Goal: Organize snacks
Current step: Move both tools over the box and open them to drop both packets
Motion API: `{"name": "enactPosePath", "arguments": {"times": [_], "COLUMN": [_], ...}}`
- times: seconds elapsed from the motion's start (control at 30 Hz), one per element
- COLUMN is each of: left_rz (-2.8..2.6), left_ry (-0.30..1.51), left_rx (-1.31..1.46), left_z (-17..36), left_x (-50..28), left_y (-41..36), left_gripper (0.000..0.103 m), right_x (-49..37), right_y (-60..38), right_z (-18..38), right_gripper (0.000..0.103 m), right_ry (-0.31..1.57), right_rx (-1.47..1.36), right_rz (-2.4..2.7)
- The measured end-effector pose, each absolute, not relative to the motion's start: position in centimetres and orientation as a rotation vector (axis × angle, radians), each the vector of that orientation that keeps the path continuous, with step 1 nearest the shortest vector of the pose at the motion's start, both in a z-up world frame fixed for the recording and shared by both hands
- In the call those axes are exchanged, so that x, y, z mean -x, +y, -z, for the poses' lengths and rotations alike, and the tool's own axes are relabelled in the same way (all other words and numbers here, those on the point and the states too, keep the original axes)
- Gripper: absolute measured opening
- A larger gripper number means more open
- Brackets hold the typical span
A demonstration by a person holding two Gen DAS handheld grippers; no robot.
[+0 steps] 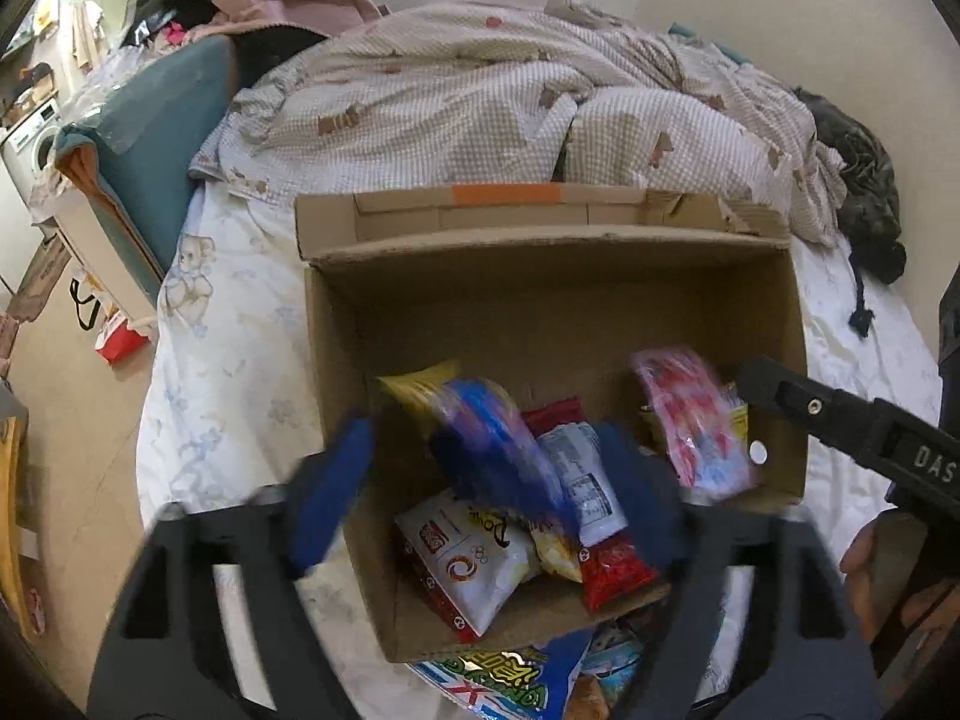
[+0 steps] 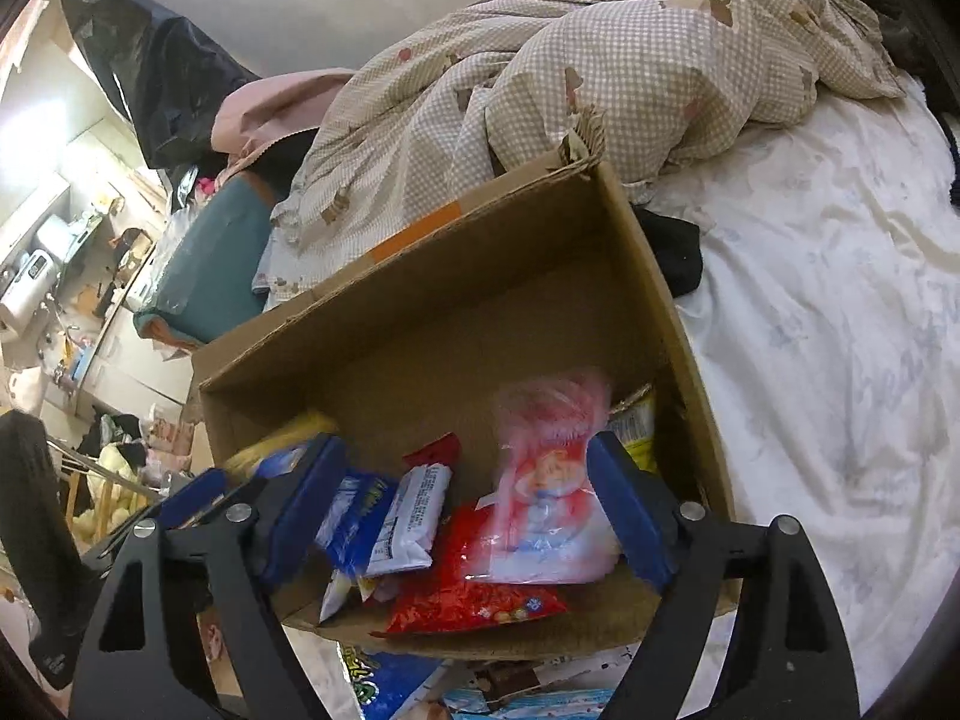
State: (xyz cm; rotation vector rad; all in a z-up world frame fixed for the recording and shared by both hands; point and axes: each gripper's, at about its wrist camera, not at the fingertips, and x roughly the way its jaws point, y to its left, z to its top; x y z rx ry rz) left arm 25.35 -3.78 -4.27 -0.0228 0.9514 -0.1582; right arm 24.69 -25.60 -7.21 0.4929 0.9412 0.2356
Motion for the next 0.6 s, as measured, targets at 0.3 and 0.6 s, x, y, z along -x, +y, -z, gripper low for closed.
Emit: {"name": "enactPosePath", "arguments": {"times": [0.3, 0.6], "left_rz": [0.145, 0.117], "left_ry": [0.949, 0.910], "left_rx": [0.021, 0.006], "left_z": [4.1, 3.4], "left_x": [-25.2, -24.2], "left_y": [-3.6, -2.9], "left_gripper": [0.084, 0.084], "right_x": [-24.6, -24.1], "right_y": [-25.1, -25.0], "right_z": [7.0, 6.6], "right_gripper": [0.085, 0.085], "right_ry": [0.951, 0.926], "right_rx": [-0.469, -0.421], "right_rz": [-0.251, -0.229]}}
